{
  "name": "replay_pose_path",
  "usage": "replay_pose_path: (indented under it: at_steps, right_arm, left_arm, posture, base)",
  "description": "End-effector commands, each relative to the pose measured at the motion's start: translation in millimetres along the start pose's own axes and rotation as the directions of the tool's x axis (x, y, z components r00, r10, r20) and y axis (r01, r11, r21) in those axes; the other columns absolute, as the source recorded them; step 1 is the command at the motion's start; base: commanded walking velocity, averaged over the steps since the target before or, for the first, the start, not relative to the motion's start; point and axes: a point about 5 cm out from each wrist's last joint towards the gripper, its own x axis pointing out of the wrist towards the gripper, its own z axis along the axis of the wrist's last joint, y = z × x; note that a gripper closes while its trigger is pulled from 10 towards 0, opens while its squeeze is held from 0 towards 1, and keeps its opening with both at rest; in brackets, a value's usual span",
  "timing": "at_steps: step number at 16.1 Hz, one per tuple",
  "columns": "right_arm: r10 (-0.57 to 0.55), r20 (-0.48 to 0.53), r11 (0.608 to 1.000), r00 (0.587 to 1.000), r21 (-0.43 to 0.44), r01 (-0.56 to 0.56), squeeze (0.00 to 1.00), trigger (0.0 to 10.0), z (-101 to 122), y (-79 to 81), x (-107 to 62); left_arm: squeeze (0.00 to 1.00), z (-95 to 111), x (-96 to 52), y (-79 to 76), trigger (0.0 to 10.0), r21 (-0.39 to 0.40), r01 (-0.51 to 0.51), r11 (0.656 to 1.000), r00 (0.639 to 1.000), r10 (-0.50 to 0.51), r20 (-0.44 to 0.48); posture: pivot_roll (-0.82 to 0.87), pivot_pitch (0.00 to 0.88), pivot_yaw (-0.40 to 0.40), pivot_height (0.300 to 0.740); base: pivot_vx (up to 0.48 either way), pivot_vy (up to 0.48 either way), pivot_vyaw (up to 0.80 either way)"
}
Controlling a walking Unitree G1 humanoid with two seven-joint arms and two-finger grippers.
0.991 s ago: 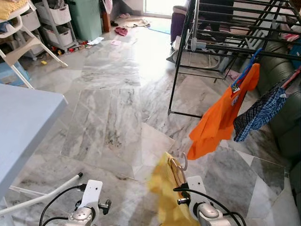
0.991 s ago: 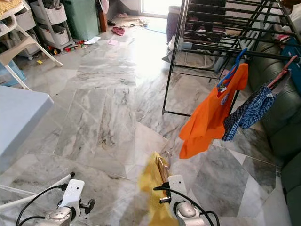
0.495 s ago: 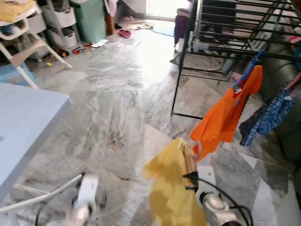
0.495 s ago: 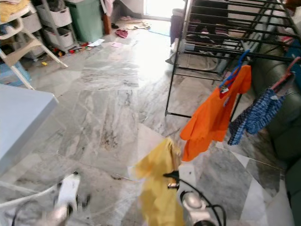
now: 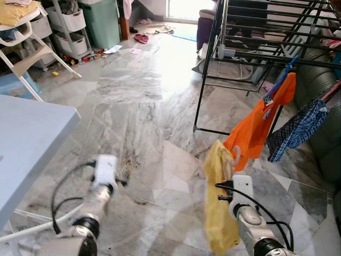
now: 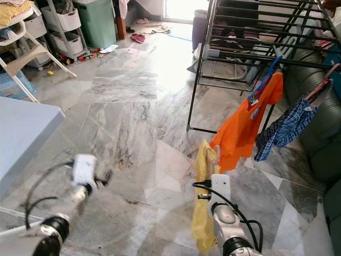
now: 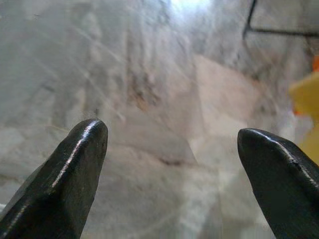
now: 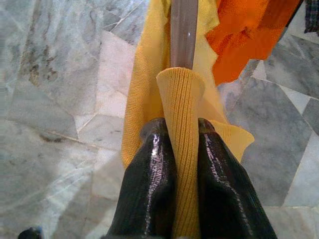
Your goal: Hang hanger
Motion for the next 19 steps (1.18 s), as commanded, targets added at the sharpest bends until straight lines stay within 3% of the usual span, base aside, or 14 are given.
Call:
replay_pose_path:
  at_steps: [1, 5, 8, 12, 16, 17, 18, 19]
  right_arm:
    - [0.001, -0.024, 1.0, 1.0, 0.007, -0.001, 0.0, 10.0, -6, 1.8, -1.5]
    - [0.01, -0.162, 0.998, 0.987, 0.056, -0.001, 0.0, 10.0, -40, 7.0, -12.4]
    - [0.011, -0.211, 0.999, 0.977, 0.031, -0.005, 0.0, 10.0, -55, 6.1, -18.6]
    - [0.002, -0.215, 1.0, 0.977, 0.025, 0.004, 0.0, 10.0, -55, 2.7, -18.7]
    - [0.002, -0.205, 1.0, 0.979, 0.018, 0.002, 0.0, 10.0, -51, 3.0, -16.9]
    - [0.0, -0.19, 1.0, 0.982, 0.013, 0.002, 0.0, 10.0, -48, 2.9, -15.6]
    - [-0.015, -0.154, 1.0, 0.988, 0.018, 0.018, 0.0, 10.0, -41, 0.9, -12.9]
    - [-0.019, -0.143, 1.0, 0.99, 0.02, 0.022, 0.0, 10.0, -38, -0.1, -11.9]
  left_arm:
    - [0.0, -20, -5.1, -0.1, 10.0, 0.044, 0.005, 0.999, 0.997, -0.002, -0.073]
    - [0.0, -63, -19.9, -6.4, 10.0, 0.104, 0.038, 0.994, 0.973, -0.013, -0.231]
    - [0.0, -73, -24.0, -11.3, 10.0, 0.15, 0.078, 0.986, 0.964, -0.036, -0.265]
    - [0.0, -90, -31.5, -16.4, 10.0, 0.121, 0.083, 0.989, 0.944, -0.039, -0.329]
    - [0.0, -92, -32.4, -21.0, 10.0, 0.126, 0.097, 0.987, 0.935, -0.047, -0.351]
    - [0.0, -88, -30.2, -20.8, 10.0, 0.117, 0.082, 0.99, 0.944, -0.04, -0.326]
    - [0.0, -71, -22.6, -12.4, 10.0, 0.042, 0.026, 0.999, 0.965, -0.014, -0.262]
    - [0.0, -64, -19.6, -10.9, 10.0, 0.022, 0.017, 1.0, 0.971, -0.011, -0.238]
  posture:
    - [-0.11, 0.031, -0.009, 0.74]
    - [-0.11, 0.03, -0.011, 0.74]
    - [-0.11, 0.029, -0.011, 0.74]
    - [-0.11, 0.029, -0.009, 0.74]
    - [-0.11, 0.028, -0.013, 0.74]
    - [-0.11, 0.027, -0.015, 0.74]
    - [-0.11, 0.027, -0.018, 0.74]
    - [-0.1, 0.028, -0.021, 0.74]
  base:
    - [0.0, 0.0, 0.0]
    - [0.0, 0.0, 0.0]
    - [0.0, 0.0, 0.0]
    - [0.0, 0.0, 0.0]
    - [0.0, 0.0, 0.0]
    - [0.0, 0.0, 0.0]
    - [0.0, 0.0, 0.0]
    - [0.0, 0.0, 0.0]
